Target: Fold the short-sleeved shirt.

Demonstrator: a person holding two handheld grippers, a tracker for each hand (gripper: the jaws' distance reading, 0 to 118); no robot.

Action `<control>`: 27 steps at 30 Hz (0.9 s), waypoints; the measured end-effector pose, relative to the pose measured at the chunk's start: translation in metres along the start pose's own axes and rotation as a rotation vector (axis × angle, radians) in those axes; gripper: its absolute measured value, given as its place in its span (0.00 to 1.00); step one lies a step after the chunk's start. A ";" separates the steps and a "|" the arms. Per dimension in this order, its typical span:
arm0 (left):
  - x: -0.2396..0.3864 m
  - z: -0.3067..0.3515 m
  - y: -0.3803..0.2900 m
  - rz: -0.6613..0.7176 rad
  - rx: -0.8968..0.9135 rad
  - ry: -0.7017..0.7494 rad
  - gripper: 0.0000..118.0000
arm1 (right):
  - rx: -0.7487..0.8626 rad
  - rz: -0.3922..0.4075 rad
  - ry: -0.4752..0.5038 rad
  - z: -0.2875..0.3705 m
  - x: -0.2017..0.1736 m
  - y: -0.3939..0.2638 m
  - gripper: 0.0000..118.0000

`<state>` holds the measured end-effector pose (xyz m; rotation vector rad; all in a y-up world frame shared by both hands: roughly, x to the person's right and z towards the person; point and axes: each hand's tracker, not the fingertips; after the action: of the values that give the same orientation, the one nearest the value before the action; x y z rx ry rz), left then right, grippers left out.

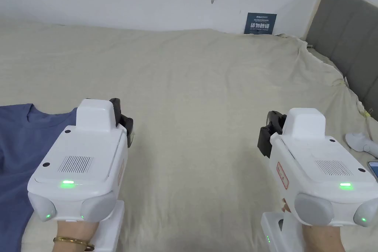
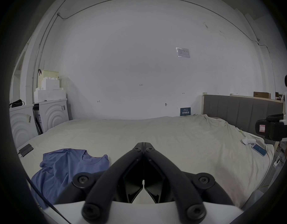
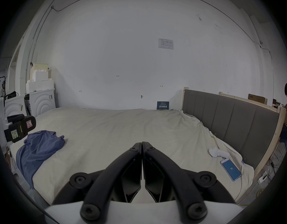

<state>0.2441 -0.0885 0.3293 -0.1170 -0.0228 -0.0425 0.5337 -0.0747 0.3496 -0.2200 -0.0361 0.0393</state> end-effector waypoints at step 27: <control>0.004 -0.002 0.001 -0.003 -0.004 -0.005 0.00 | 0.005 -0.001 -0.009 0.002 0.003 0.000 0.00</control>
<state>0.2485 -0.0875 0.3276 -0.1212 -0.0276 -0.0454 0.5367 -0.0737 0.3515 -0.2149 -0.0446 0.0396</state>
